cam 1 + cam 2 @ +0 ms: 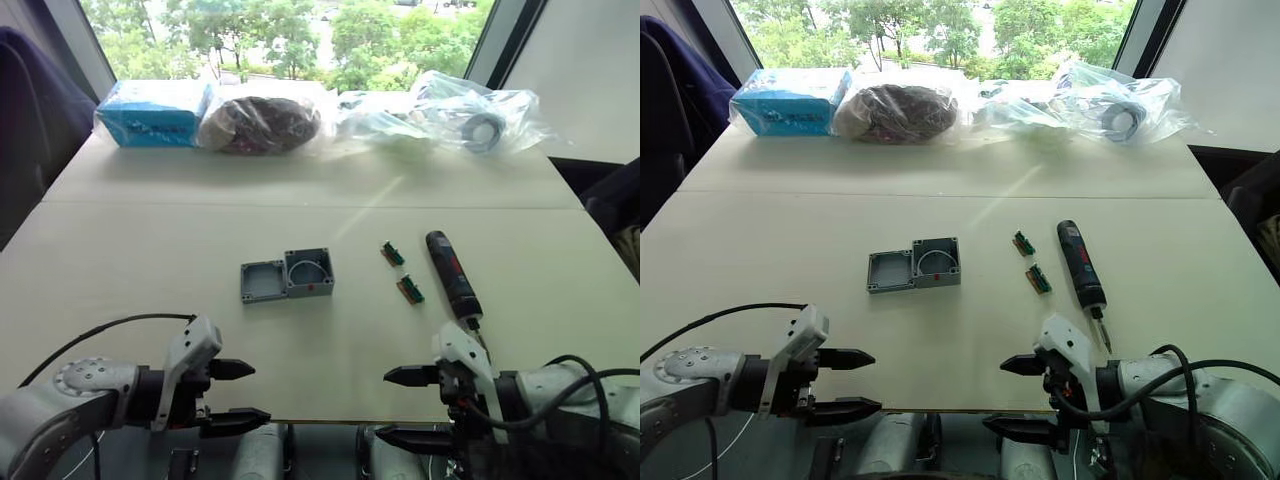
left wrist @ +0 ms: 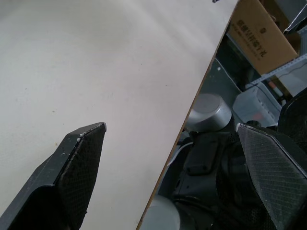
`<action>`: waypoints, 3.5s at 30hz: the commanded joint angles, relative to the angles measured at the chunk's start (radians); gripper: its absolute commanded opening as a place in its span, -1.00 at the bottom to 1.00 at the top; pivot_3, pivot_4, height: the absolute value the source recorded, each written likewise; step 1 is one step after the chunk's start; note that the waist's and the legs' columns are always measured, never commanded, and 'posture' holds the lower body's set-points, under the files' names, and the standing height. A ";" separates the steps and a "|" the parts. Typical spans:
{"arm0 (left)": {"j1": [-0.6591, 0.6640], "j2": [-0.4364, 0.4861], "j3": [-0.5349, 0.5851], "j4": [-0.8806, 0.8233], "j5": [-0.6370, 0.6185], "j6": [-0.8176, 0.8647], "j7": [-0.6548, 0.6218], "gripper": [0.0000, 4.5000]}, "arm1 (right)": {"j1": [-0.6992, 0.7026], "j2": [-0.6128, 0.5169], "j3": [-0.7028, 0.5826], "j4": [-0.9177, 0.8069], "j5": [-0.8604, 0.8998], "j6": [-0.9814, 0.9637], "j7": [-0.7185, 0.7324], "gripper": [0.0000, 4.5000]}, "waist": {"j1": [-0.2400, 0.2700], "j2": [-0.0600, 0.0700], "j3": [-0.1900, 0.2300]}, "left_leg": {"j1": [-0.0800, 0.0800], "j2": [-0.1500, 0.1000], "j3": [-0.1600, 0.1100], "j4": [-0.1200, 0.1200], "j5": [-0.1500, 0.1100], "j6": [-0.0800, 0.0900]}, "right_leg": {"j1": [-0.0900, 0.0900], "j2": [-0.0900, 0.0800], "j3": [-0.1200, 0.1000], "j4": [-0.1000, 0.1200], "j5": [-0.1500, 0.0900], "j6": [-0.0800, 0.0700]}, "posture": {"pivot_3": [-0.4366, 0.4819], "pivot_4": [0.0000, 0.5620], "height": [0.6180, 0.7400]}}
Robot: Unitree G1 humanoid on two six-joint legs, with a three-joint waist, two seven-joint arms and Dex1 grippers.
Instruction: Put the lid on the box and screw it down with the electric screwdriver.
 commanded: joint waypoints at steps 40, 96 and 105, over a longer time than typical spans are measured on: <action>-1.183 -0.108 -0.656 0.595 0.516 -0.224 -0.328 0.99 | -0.462 0.197 0.121 0.141 -0.005 -0.009 -0.286 1.00 | 0.001 -0.001 0.001 | -0.007 -0.007 0.002 0.005 0.001 0.007 | 0.002 0.006 -0.001 0.002 0.001 0.002 | -0.05 -0.47 1.00; -1.425 -0.455 -0.934 1.224 0.729 -1.138 -0.712 -0.98 | -0.256 0.207 -0.009 -0.011 0.129 0.075 -0.425 1.00 | 0.000 -0.002 0.000 | -0.006 -0.003 -0.001 0.009 0.001 0.007 | -0.002 0.010 0.001 0.016 0.000 0.009 | -0.05 -0.47 1.00; -1.463 -0.507 -1.004 1.392 0.702 -1.261 -0.712 -0.73 | -0.207 0.224 -0.009 -0.054 0.144 0.063 -0.508 1.00 | 0.000 -0.002 0.000 | -0.006 -0.003 -0.002 0.009 0.001 0.007 | -0.002 0.010 0.001 0.016 0.000 0.010 | -0.05 -0.47 1.00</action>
